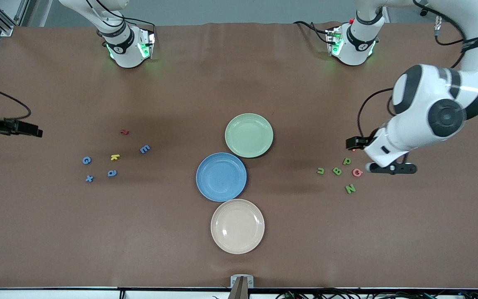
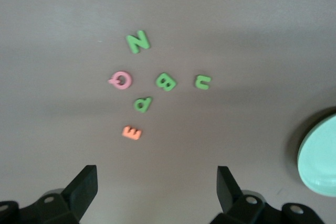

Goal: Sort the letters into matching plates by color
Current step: 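Grasp the green C with the left gripper while the right gripper grasps the blue a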

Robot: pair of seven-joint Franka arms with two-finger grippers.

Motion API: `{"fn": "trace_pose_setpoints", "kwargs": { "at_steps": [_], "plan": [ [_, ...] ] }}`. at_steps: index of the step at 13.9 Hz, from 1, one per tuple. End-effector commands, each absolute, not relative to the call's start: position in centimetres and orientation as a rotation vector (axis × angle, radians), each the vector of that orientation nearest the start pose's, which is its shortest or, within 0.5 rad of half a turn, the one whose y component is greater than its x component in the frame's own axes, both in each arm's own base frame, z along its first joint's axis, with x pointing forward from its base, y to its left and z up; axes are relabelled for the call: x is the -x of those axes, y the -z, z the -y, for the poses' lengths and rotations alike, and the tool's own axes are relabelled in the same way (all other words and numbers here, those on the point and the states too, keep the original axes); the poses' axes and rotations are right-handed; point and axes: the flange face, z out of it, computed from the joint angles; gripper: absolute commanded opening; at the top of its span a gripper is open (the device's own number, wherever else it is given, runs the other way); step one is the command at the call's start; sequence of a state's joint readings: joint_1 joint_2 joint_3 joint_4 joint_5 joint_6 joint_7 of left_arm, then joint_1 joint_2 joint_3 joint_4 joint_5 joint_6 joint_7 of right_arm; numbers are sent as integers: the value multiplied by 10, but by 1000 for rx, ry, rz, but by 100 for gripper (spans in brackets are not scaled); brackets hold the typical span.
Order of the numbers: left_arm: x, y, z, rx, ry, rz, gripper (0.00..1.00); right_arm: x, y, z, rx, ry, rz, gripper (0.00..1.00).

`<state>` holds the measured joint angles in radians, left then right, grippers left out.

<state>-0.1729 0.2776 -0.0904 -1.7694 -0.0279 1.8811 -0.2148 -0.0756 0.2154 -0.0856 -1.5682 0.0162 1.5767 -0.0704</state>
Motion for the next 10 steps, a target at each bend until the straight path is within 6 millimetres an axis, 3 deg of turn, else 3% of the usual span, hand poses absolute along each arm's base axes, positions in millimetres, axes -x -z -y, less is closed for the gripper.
{"fn": "trace_pose_setpoints", "kwargs": {
  "at_steps": [1,5,8,10],
  "plan": [
    [-589,-357,184,3153,-218,-1,100,-607,-481,86,3100,-288,-141,100],
    [-569,-296,199,3174,-83,-12,100,-614,-411,80,3038,-239,-235,100],
    [-561,-246,201,3166,-37,-52,99,-617,-364,64,3053,-209,-207,100],
    [-560,-224,203,3153,-32,-84,98,-618,-338,40,3075,-135,-151,100]
  ]
}}
